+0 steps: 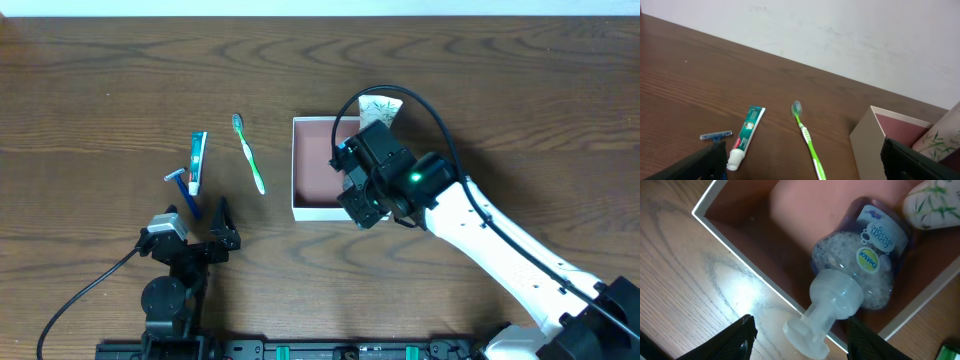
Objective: Pack container
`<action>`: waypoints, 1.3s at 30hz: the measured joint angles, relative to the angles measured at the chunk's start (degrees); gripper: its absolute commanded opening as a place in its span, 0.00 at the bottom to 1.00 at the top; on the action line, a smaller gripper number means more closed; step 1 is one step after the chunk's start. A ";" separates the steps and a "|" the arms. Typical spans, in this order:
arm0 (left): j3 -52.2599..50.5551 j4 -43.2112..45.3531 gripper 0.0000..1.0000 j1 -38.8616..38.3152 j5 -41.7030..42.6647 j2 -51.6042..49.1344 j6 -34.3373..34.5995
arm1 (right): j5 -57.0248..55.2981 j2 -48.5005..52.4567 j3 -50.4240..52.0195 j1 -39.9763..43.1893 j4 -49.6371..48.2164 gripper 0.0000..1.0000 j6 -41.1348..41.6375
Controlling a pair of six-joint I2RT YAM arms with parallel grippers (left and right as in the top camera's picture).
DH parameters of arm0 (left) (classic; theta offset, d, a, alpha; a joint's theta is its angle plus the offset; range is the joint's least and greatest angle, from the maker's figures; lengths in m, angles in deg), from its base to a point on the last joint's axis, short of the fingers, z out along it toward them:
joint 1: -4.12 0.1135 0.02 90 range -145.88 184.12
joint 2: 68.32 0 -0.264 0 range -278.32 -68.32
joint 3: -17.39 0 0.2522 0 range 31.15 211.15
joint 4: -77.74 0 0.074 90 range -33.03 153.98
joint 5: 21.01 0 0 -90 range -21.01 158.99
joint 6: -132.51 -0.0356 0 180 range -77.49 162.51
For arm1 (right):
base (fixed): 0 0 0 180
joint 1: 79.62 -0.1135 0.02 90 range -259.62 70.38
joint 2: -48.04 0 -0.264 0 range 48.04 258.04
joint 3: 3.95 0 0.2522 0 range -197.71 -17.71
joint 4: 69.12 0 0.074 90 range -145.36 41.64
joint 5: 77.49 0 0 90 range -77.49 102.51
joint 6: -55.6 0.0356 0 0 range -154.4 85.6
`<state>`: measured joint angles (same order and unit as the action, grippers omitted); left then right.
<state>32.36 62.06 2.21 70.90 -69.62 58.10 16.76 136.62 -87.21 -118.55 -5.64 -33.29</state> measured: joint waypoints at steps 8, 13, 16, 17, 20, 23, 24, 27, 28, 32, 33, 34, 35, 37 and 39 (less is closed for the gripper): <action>0.02 0.00 0.98 0.00 0.00 0.00 0.00 | -0.37 0.46 0.00 0.00 0.94 0.55 3.85; 0.00 0.00 0.98 0.00 0.00 0.00 0.02 | -0.59 1.31 0.00 0.00 1.99 0.52 7.06; 0.02 0.00 0.98 0.00 0.00 0.00 0.00 | -0.68 1.84 0.00 0.00 2.60 0.52 8.59; 0.00 0.00 0.98 0.00 0.00 0.00 0.00 | -0.68 2.05 0.00 0.00 2.64 0.52 8.96; 0.02 0.00 0.98 0.00 0.00 0.00 0.02 | -0.70 2.49 0.00 0.00 2.54 0.51 9.46; 0.00 0.00 0.98 0.00 0.00 0.00 0.00 | -0.72 2.69 0.00 0.00 2.19 0.50 9.90; 0.00 0.00 0.98 0.00 0.00 0.00 0.00 | -0.74 2.69 0.00 0.00 2.10 0.50 10.05; 0.00 0.00 0.98 0.00 0.00 0.00 0.00 | -0.76 2.73 0.00 0.00 2.01 0.50 10.29; 0.00 0.00 0.98 0.00 0.00 0.00 0.00 | -0.81 2.78 0.00 0.00 1.95 0.50 10.32; 0.02 0.00 0.98 0.00 0.00 0.00 0.00 | -0.90 3.34 0.00 0.00 1.33 0.49 10.47; 0.02 0.00 0.98 0.00 0.00 0.00 0.00 | -0.90 3.63 0.00 0.00 1.14 0.49 10.49; 0.02 0.00 0.98 0.00 0.00 0.00 0.00 | -0.90 3.93 0.00 0.00 0.96 0.49 10.47; 0.02 0.00 0.98 0.00 0.00 0.00 0.00 | -0.90 4.28 0.00 0.00 0.79 0.49 10.49; 0.00 0.00 0.98 0.00 0.00 0.00 0.00 | -1.03 5.03 0.00 0.00 0.39 0.48 10.47; 0.00 0.00 0.98 0.00 0.00 0.00 0.00 | -1.07 5.66 0.00 0.00 0.15 0.47 10.49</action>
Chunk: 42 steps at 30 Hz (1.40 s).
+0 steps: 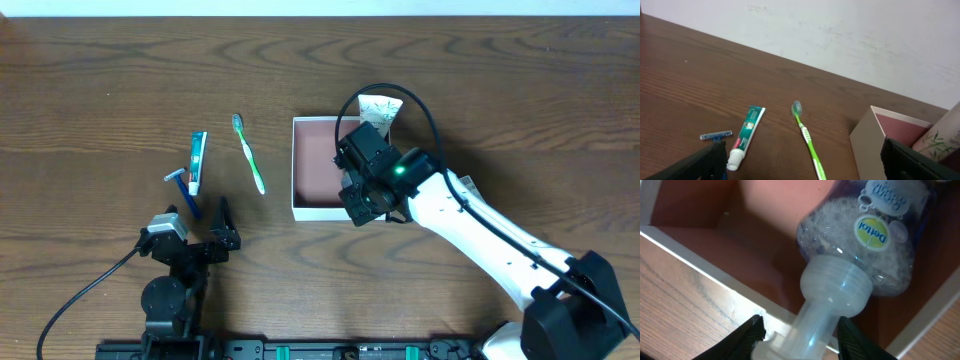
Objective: Pack container
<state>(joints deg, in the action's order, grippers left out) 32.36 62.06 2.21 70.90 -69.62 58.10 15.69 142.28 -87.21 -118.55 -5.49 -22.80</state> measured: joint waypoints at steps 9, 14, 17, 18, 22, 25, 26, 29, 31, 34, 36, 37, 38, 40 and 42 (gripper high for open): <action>0.00 0.00 0.98 0.00 0.00 0.00 0.00 | -0.26 1.01 0.02 -0.04 -0.68 0.22 0.79; 0.00 0.00 0.98 0.00 0.00 0.00 0.00 | -0.31 1.01 0.02 -0.04 -0.70 0.17 0.76; 0.02 0.00 0.98 0.00 0.00 0.00 0.00 | -0.33 1.01 0.02 -0.04 -0.72 0.15 0.74; 0.02 0.00 0.98 0.00 0.00 0.00 0.00 | -0.33 1.01 0.02 -0.04 -0.72 0.15 0.72; 0.00 0.00 0.98 0.00 0.00 0.00 0.00 | -0.37 1.01 0.00 -0.04 -0.66 0.15 0.35; 0.02 0.00 0.98 0.00 0.00 0.00 0.00 | -0.44 1.01 -0.26 -0.04 -0.35 0.14 -0.11; 0.00 0.00 0.98 0.00 0.00 0.00 0.00 | -0.46 1.01 -0.50 -0.04 -0.15 0.14 -0.22; 0.02 0.00 0.98 0.00 0.00 0.00 0.00 | -0.66 1.01 -1.64 -0.04 0.35 0.13 -0.57; 0.00 0.00 0.98 0.00 0.00 0.00 0.00 | -0.87 1.01 -2.64 -0.02 0.72 0.13 -0.90; 0.02 0.00 0.98 0.00 0.00 0.00 0.00 | -1.11 1.01 -4.09 0.02 1.40 0.10 -1.31; 0.00 0.00 0.98 0.00 0.00 0.00 0.00 | -1.29 1.01 -5.14 0.22 1.84 0.09 -1.44; 0.02 0.00 0.98 0.00 0.00 0.00 0.00 | -1.29 1.01 -5.53 0.26 2.14 0.08 -1.51; 0.00 0.00 0.98 0.00 0.00 0.00 0.00 | -1.29 1.01 -5.90 0.46 2.38 0.07 -1.57; 0.00 0.00 0.98 0.00 0.00 0.00 0.00 | -1.49 1.01 -6.64 0.96 2.86 0.07 -1.57; 0.02 0.00 0.98 0.00 0.00 0.00 0.02 | -2.25 1.01 -7.63 1.62 3.06 0.06 -1.60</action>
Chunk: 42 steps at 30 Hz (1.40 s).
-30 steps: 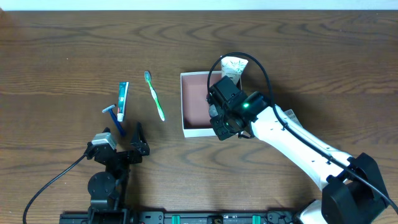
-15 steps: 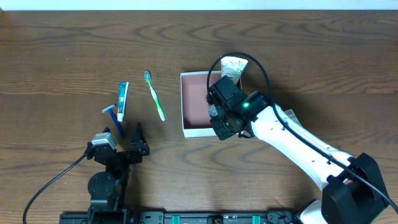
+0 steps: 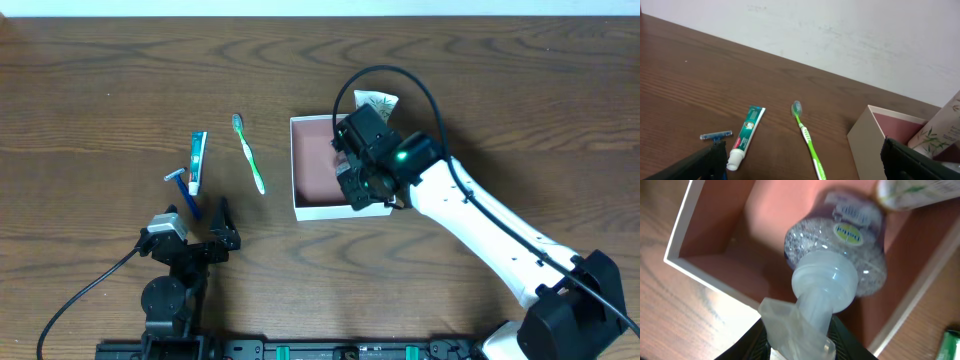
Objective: Pack container
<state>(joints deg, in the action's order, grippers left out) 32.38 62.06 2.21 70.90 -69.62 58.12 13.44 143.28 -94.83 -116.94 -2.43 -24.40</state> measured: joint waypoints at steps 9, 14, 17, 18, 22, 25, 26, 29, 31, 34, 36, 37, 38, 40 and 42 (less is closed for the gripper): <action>-0.02 0.00 0.98 0.00 0.00 0.00 -0.02 | -3.10 0.00 -2.97 3.06 -3.08 0.08 -2.27; 0.00 0.00 0.98 0.00 0.00 0.00 0.00 | -4.09 0.00 -2.97 5.09 -5.77 0.09 -3.08; -0.02 0.00 0.98 0.00 0.00 0.00 -0.02 | -4.81 0.00 -2.97 5.66 -6.69 0.10 -3.32; 0.00 0.00 0.98 0.00 0.00 0.00 -0.02 | -4.98 0.00 -2.97 5.70 -6.86 0.10 -3.39; 0.00 0.00 0.98 0.00 0.00 0.00 0.00 | -5.33 0.00 -2.97 5.70 -7.15 0.09 -3.65; -0.02 0.00 0.98 0.00 0.00 0.00 -0.02 | -5.38 0.00 -2.97 5.70 -7.37 0.09 -4.00; 0.00 0.00 0.98 0.00 0.00 0.00 -0.02 | -5.38 0.00 -2.97 5.70 -7.39 0.09 -4.15; 0.00 0.00 0.98 0.00 0.00 0.00 -0.02 | -5.38 0.00 -2.97 5.70 -7.45 0.08 -4.42; -0.02 0.00 0.98 0.00 0.00 0.00 -0.02 | -5.38 0.00 -2.97 5.70 -7.82 0.08 -4.48; -0.02 0.00 0.98 0.00 0.00 0.00 -0.02 | -5.42 0.00 -2.97 5.70 -9.40 0.06 -4.57; 0.00 0.00 0.98 0.00 0.00 0.00 -0.02 | -5.42 0.00 -2.97 5.70 -10.45 0.04 -4.50; 0.00 0.00 0.98 0.00 0.00 0.00 -0.02 | -5.44 0.00 -2.97 5.70 -10.99 0.04 -4.35; 0.00 0.00 0.98 0.00 0.00 0.00 -0.02 | -5.44 0.00 -2.97 5.70 -11.47 0.04 -4.13; 0.00 0.00 0.98 0.00 0.00 0.00 -0.02 | -5.44 0.00 -2.97 5.70 -12.37 0.04 -3.54; 0.00 0.00 0.98 0.00 0.00 0.00 0.00 | -5.42 0.00 -2.97 5.70 -13.05 0.05 -2.80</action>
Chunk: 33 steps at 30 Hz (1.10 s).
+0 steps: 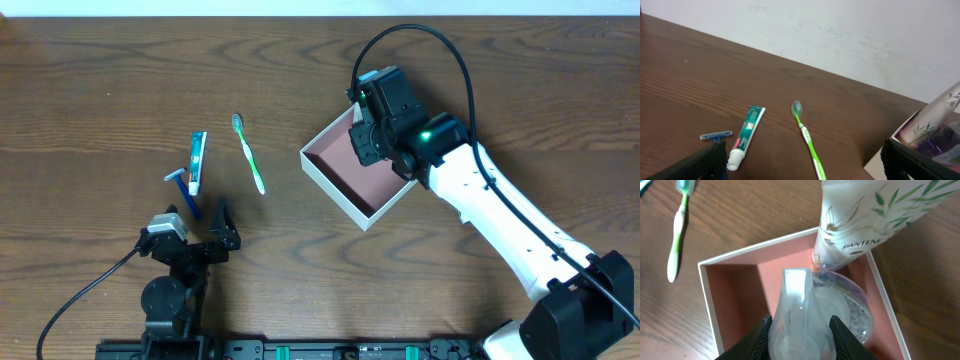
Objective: Pack container
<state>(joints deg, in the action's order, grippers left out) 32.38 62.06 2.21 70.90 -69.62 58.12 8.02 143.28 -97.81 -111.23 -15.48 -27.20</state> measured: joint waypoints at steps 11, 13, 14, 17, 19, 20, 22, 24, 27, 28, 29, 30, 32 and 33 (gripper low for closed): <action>0.00 0.00 0.98 0.00 0.00 0.00 -0.02 | -0.02 0.02 0.00 0.00 -2.86 0.23 2.49; -0.02 0.00 0.98 0.00 0.00 0.00 -0.02 | -0.02 0.09 0.00 0.00 -3.28 0.23 2.67; 0.00 0.00 0.98 0.00 0.00 0.00 -0.02 | -0.04 0.20 0.00 0.00 -3.48 0.24 2.69; 0.00 0.00 0.98 0.00 0.00 0.00 -0.02 | -0.15 1.07 -0.02 0.00 -3.78 0.25 2.73; 0.00 0.00 0.98 0.00 0.00 0.00 0.00 | -0.46 1.86 -0.02 0.00 -3.89 0.27 2.84; 0.00 0.00 0.98 0.00 0.00 0.00 0.00 | -0.52 2.12 -0.02 0.02 -3.93 0.30 2.84; 0.00 0.00 0.98 0.00 0.00 0.00 -0.02 | -0.52 2.43 -0.02 0.33 -4.35 0.43 2.91; -0.02 0.00 0.98 0.00 0.00 0.00 -0.02 | -0.76 2.43 -0.02 0.76 -5.16 0.53 3.13; 0.00 0.00 0.98 0.00 0.02 0.00 0.00 | -1.70 2.43 -0.76 1.77 -6.36 0.64 3.10; -0.02 0.02 0.98 0.00 0.02 0.00 -0.02 | -1.73 2.43 -0.96 2.34 -6.64 0.67 3.06; -0.02 0.00 0.98 0.00 0.00 0.00 -0.02 | -1.88 2.43 -1.11 2.84 -6.71 0.67 2.93; 0.00 0.00 0.98 0.00 0.00 0.00 0.00 | -2.01 2.43 -1.20 3.32 -6.75 0.67 2.93; -0.02 0.00 0.98 0.00 0.00 0.00 -0.02 | -2.14 2.43 -1.22 4.09 -6.73 0.67 2.89; 0.00 0.00 0.98 0.00 0.00 0.00 0.00 | -2.23 2.43 -1.22 4.39 -6.73 0.67 2.89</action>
<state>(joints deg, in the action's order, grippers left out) 32.38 62.06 2.21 70.90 -69.62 58.12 5.79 145.71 -99.03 -106.84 -22.21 -24.31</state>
